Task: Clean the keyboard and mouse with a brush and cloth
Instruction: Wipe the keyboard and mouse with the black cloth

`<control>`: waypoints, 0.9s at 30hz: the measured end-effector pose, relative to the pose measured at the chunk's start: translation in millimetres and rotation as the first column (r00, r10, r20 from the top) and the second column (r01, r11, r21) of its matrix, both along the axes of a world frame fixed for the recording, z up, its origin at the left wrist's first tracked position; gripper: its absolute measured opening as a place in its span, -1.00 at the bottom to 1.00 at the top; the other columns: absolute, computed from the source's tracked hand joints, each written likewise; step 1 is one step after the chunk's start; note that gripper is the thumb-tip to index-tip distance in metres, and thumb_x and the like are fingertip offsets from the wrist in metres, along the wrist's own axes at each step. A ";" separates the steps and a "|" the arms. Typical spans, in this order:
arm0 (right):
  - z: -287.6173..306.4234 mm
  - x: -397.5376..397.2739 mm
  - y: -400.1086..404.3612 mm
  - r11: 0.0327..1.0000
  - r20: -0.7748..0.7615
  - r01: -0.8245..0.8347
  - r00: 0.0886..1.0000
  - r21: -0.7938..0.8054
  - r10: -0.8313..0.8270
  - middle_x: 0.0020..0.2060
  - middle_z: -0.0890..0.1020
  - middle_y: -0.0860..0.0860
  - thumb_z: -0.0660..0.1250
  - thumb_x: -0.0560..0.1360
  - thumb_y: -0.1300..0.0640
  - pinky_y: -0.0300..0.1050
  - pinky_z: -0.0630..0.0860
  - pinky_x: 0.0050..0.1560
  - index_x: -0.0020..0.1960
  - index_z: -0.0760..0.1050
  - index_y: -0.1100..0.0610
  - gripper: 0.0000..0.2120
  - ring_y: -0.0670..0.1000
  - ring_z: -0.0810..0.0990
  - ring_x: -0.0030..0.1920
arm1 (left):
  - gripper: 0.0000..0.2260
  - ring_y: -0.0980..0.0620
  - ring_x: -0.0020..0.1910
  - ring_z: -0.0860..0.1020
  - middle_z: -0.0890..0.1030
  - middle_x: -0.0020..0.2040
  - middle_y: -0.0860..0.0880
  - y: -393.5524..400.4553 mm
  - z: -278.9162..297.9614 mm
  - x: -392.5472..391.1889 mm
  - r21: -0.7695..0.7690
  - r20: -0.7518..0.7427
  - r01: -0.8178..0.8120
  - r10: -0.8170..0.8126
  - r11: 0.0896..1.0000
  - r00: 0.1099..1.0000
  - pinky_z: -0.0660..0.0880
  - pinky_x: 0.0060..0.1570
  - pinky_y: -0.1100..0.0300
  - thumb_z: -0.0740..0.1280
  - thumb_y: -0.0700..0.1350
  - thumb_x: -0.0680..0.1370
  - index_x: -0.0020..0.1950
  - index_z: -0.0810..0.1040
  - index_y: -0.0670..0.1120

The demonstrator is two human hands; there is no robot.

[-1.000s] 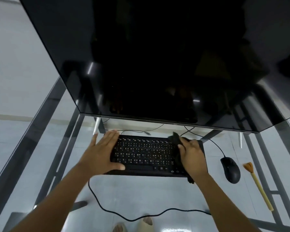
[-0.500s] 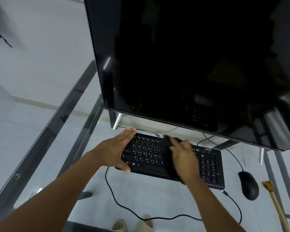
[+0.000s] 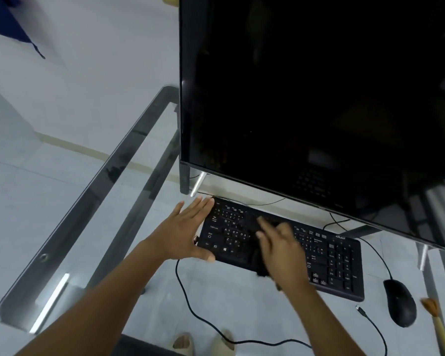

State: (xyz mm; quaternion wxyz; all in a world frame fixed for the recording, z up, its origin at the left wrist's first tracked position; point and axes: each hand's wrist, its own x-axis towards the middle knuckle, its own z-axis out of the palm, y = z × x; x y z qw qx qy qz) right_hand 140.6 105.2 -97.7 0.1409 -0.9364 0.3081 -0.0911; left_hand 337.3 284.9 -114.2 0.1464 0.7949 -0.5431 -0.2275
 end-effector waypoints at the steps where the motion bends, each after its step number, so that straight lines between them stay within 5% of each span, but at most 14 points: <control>1: 0.5 1.4 -9.0 0.995 0.003 0.096 0.995 0.005 -0.096 -0.08 0.46 0.07 0.22 0.59 0.00 -0.10 0.57 -0.32 0.36 0.47 0.00 -0.65 0.06 0.52 -0.37 | 0.16 0.12 0.51 -0.33 -0.28 0.52 0.15 3.8 -3.0 -0.3 0.006 -0.005 0.010 -0.010 1.000 1.000 -0.32 0.48 0.02 0.31 0.52 0.28 0.56 -0.30 0.00; 5: 1.6 22.0 10.1 0.975 -0.013 0.219 0.976 0.022 -0.219 -0.04 0.46 0.14 0.20 0.60 0.05 -0.05 0.56 -0.26 0.41 0.40 0.07 -0.62 0.16 0.53 -0.37 | 0.11 0.15 0.51 -0.32 -0.27 0.54 0.16 7.9 -7.6 0.5 -0.017 -0.002 0.025 -0.025 1.000 1.000 -0.34 0.47 0.04 0.22 0.54 0.31 0.55 -0.32 0.03; 11: -1.3 42.6 65.0 0.951 -0.009 -0.305 0.952 -0.046 0.305 -0.19 0.52 0.03 0.49 0.39 0.12 -0.12 0.54 -0.41 0.28 0.53 0.01 -0.53 0.04 0.52 -0.43 | -0.01 0.18 0.51 -0.27 -0.21 0.56 0.14 8.1 -12.2 0.4 -0.069 0.031 0.010 -0.008 0.998 1.000 -0.29 0.50 0.04 0.16 0.51 0.39 0.55 -0.27 0.04; 17: 1.9 29.4 -16.2 0.959 -0.051 0.284 0.957 -0.019 -0.284 -0.02 0.51 0.18 0.23 0.59 0.13 -0.02 0.61 -0.23 0.36 0.46 0.10 -0.66 0.15 0.57 -0.34 | 0.00 0.17 0.51 -0.28 -0.24 0.55 0.14 7.1 -12.6 0.1 -0.048 0.016 0.008 -0.007 0.999 1.000 -0.34 0.46 0.08 0.16 0.52 0.38 0.55 -0.29 0.04; 19: 3.5 43.1 4.6 0.968 -0.012 0.250 0.968 -0.006 -0.250 -0.02 0.51 0.17 0.23 0.58 0.11 0.00 0.61 -0.20 0.37 0.45 0.08 -0.64 0.14 0.55 -0.32 | 0.01 0.19 0.50 -0.30 -0.25 0.55 0.14 7.1 -14.4 0.4 -0.048 0.030 0.008 -0.006 0.999 1.000 -0.36 0.46 0.10 0.14 0.53 0.38 0.55 -0.30 0.04; 24: 0.1 60.4 69.3 0.981 0.023 -0.196 0.980 -0.001 0.196 -0.14 0.51 0.04 0.44 0.40 0.19 -0.11 0.52 -0.30 0.33 0.48 0.05 -0.50 0.06 0.56 -0.35 | 0.00 0.19 0.51 -0.27 -0.19 0.56 0.15 7.1 -15.2 1.0 -0.075 0.039 0.015 -0.012 0.997 0.999 -0.30 0.49 0.09 0.14 0.55 0.36 0.55 -0.25 0.06; 27: -1.2 30.6 22.5 0.996 -0.002 -0.084 0.996 -0.021 0.084 -0.14 0.47 0.04 0.41 0.46 0.19 -0.08 0.60 -0.35 0.36 0.45 -0.05 -0.51 0.08 0.55 -0.41 | 0.02 0.18 0.51 -0.27 -0.21 0.54 0.15 7.4 -15.7 2.6 -0.036 0.028 0.011 -0.010 0.999 1.000 -0.26 0.51 0.05 0.12 0.57 0.34 0.55 -0.25 0.04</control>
